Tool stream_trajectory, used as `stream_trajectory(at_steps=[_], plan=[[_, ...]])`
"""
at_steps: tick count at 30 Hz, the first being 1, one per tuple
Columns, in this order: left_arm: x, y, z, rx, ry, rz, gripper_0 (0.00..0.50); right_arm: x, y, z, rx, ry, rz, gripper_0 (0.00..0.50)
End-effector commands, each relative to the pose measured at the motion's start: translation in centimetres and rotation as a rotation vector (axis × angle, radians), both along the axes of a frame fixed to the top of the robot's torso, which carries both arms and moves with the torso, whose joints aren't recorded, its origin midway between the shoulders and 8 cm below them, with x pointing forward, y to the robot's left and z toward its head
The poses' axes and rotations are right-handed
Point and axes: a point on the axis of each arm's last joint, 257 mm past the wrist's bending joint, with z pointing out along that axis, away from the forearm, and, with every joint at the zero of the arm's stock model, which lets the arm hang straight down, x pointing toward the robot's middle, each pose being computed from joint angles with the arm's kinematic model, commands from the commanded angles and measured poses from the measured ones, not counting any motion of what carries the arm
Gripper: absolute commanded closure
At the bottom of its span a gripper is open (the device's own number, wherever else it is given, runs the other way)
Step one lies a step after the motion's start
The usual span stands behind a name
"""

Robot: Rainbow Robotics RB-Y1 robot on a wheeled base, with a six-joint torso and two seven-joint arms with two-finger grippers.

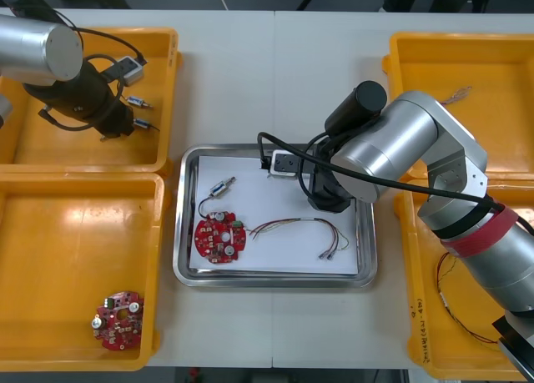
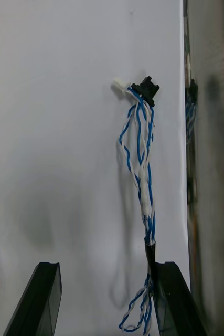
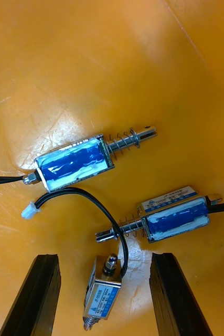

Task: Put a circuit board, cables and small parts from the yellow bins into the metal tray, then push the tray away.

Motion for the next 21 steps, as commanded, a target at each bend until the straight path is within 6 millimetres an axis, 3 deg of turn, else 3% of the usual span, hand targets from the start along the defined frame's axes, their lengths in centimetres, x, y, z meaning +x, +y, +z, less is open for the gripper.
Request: stream_trajectory(at_steps=[1, 16, 21], plan=[[-0.3, 1.9, 0.3, 0.088, -0.003, -0.094, 0.0, -0.1, -0.1, 1.4, -0.007, -0.035, 0.043, 0.0], [-1.2, 3.6, -0.9, 0.108, 0.017, -0.094, 0.0, -0.2, -0.5, 2.6, -0.009, -0.082, 0.037, 0.0], [-1.1, 3.6, -1.3, 0.104, 0.007, -0.092, 0.0, -1.3, -1.6, 4.0, -0.013, -0.057, 0.004, 0.0]])
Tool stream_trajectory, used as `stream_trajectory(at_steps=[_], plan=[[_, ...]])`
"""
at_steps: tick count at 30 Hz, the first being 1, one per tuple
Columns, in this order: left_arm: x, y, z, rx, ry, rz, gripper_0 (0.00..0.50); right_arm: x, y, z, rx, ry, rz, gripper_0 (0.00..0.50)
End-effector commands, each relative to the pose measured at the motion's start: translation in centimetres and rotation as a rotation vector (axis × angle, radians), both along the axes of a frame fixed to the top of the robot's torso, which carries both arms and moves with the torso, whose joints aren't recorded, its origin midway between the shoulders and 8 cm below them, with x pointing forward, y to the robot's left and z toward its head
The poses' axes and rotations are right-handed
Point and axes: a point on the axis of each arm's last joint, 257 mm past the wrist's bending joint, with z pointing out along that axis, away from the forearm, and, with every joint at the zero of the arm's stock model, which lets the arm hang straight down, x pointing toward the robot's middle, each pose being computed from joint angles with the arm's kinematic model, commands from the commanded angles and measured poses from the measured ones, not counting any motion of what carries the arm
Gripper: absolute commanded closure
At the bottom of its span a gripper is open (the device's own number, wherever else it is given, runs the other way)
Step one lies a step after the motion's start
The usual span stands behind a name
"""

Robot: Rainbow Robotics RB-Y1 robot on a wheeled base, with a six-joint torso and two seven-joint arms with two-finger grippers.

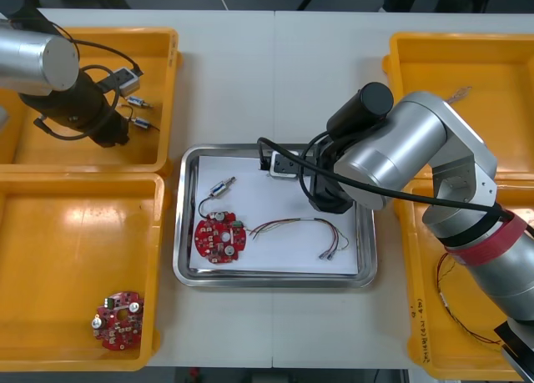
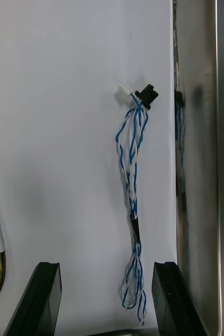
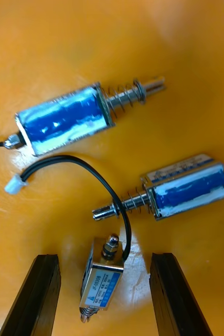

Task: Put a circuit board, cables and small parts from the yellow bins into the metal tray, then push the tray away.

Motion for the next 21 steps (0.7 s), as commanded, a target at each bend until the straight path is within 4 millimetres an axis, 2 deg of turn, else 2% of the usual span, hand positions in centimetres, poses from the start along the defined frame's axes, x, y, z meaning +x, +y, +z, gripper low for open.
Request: stream_trajectory(at_steps=[1, 4, 5, 6, 7, 11, 16, 21], plan=[[0.0, 2.5, 0.4, 0.085, -0.022, -0.086, 0.0, -0.6, -1.7, 2.9, -0.005, -0.02, -0.01, 0.0], [0.0, 2.4, 0.5, 0.084, -0.025, -0.086, 0.0, -1.6, -2.9, 4.0, -0.009, 0.0, -0.04, 0.0], [0.0, 2.3, 0.4, 0.081, -0.023, -0.087, 0.143, -2.1, -3.4, 4.5, -0.009, 0.005, -0.052, 0.0], [0.0, 2.2, 0.5, 0.08, -0.023, -0.088, 0.405, -2.5, -4.0, 5.1, -0.007, 0.009, -0.067, 0.0], [0.0, 2.3, 0.5, 0.081, -0.024, -0.087, 0.499, -2.9, -4.7, 5.5, -0.007, 0.017, -0.086, 0.0], [0.1, 2.2, 0.6, 0.075, -0.028, -0.087, 0.5, -4.0, -6.8, 6.9, -0.004, 0.033, -0.146, 0.0], [0.3, 2.3, 1.2, 0.062, -0.041, -0.081, 0.5, -3.2, -8.6, 10.6, 0.093, -0.048, -0.216, 0.0], [0.3, 3.1, 2.7, 0.058, -0.054, -0.074, 0.5, -3.2, -11.1, 12.1, 0.157, -0.087, -0.295, 0.0]])
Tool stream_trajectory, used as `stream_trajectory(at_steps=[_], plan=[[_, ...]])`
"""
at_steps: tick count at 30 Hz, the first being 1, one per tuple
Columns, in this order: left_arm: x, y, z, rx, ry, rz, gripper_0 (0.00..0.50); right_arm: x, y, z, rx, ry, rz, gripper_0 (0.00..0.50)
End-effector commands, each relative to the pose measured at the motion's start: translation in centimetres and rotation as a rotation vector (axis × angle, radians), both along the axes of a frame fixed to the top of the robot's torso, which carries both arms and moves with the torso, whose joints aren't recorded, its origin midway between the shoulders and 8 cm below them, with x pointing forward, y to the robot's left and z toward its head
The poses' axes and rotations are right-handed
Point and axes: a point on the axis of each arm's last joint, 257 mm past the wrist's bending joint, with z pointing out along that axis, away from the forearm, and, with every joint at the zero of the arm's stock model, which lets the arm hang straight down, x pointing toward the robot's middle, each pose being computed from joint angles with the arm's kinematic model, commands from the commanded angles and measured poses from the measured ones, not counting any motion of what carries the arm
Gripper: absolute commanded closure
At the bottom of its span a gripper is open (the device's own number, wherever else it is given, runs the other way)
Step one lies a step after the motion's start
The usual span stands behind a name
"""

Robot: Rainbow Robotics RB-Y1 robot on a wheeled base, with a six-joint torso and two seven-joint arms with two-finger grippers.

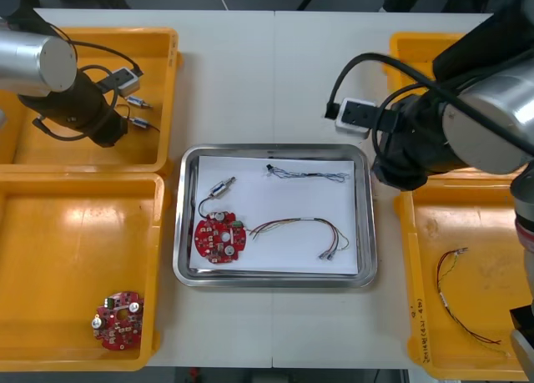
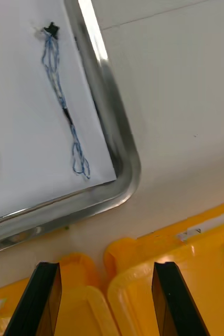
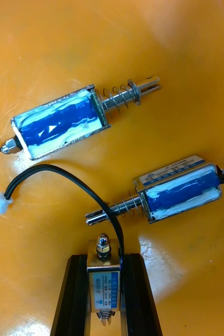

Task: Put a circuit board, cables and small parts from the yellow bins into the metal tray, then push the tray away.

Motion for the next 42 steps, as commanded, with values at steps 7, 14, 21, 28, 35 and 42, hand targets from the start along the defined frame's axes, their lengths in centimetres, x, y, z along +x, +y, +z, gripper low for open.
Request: stream_trajectory(at_steps=[7, 14, 21, 28, 35, 42], plan=[[-0.6, 3.6, 5.9, 0.037, -0.028, -0.023, 0.5, -1.3, -8.2, 2.1, 0.088, -0.07, -0.222, 0.0], [-1.8, 2.7, 8.7, 0.009, -0.022, 0.02, 0.5, -2.0, -13.4, 2.9, 0.145, -0.095, -0.372, 0.0], [-3.9, -0.1, 11.7, -0.028, -0.002, 0.1, 0.5, -3.2, -18.2, 3.0, 0.23, -0.102, -0.573, 0.0], [-6.9, -4.3, 14.2, -0.06, 0.027, 0.141, 0.5, -4.5, -20.9, 2.4, 0.336, -0.091, -0.758, 0.0], [-8.8, -10.0, 16.5, -0.115, 0.03, 0.103, 0.5, -6.0, -22.9, 1.0, 0.429, -0.068, -0.921, 0.0], [-9.5, -15.9, 18.0, -0.168, 0.0, 0.071, 0.499, -7.1, -23.3, -0.4, 0.476, -0.035, -1.0, 0.0]])
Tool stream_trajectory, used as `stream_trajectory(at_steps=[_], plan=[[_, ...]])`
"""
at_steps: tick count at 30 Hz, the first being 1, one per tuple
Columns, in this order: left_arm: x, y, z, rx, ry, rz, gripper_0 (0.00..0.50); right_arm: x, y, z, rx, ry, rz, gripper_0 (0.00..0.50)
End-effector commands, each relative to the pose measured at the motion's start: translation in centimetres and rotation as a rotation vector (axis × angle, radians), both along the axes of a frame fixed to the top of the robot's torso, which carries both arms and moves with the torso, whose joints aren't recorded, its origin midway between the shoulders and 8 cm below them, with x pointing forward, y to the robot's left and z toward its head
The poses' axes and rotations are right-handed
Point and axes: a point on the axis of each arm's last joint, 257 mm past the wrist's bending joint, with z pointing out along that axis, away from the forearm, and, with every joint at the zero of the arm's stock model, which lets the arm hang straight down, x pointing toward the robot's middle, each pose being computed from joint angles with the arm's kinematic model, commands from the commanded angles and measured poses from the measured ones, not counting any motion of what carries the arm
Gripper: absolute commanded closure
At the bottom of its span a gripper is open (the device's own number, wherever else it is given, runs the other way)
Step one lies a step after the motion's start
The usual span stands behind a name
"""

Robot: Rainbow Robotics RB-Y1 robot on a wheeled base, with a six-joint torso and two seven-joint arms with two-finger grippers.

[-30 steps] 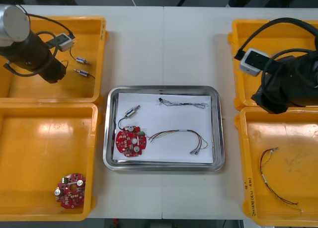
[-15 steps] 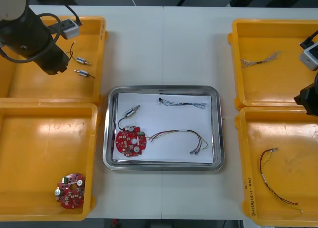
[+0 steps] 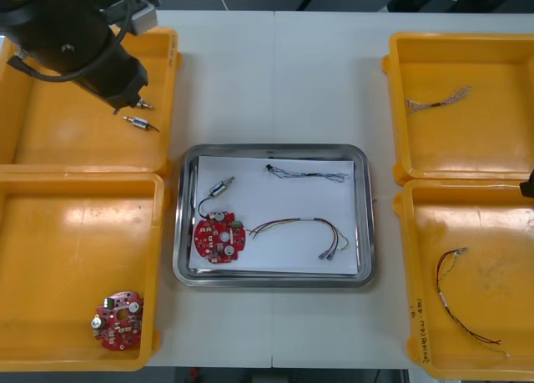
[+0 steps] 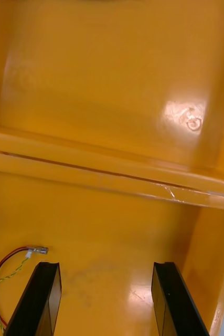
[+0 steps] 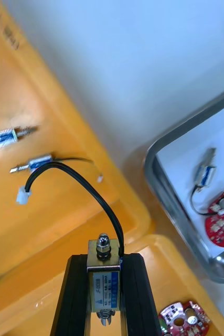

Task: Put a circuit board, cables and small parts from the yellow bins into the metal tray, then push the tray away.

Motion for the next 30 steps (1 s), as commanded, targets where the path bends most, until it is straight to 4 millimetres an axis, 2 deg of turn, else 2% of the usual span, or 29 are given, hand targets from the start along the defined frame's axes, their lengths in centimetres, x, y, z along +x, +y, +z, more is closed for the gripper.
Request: stream_trajectory(at_steps=[1, 9, 14, 24, 30], plan=[[-0.3, -5.8, 3.6, -0.058, -0.067, -0.013, 0.5, -1.3, -1.6, 0.3, 0.026, -0.01, -0.094, 0.0], [-1.6, -11.6, 2.3, -0.079, -0.043, -0.008, 0.499, -2.6, -2.3, -1.0, 0.057, 0.018, -0.131, 0.0], [-3.1, -14.3, -0.2, -0.072, 0.005, 0.028, 0.499, -3.7, -2.8, -1.9, 0.082, 0.039, -0.152, 0.0], [-5.3, -16.5, -5.1, -0.032, 0.08, 0.097, 0.499, -5.3, -3.1, -3.4, 0.133, 0.072, -0.195, 0.0], [-5.5, -17.6, -8.1, -0.054, 0.102, 0.121, 0.499, -5.6, -1.1, -4.0, 0.245, 0.089, -0.222, 0.0]])
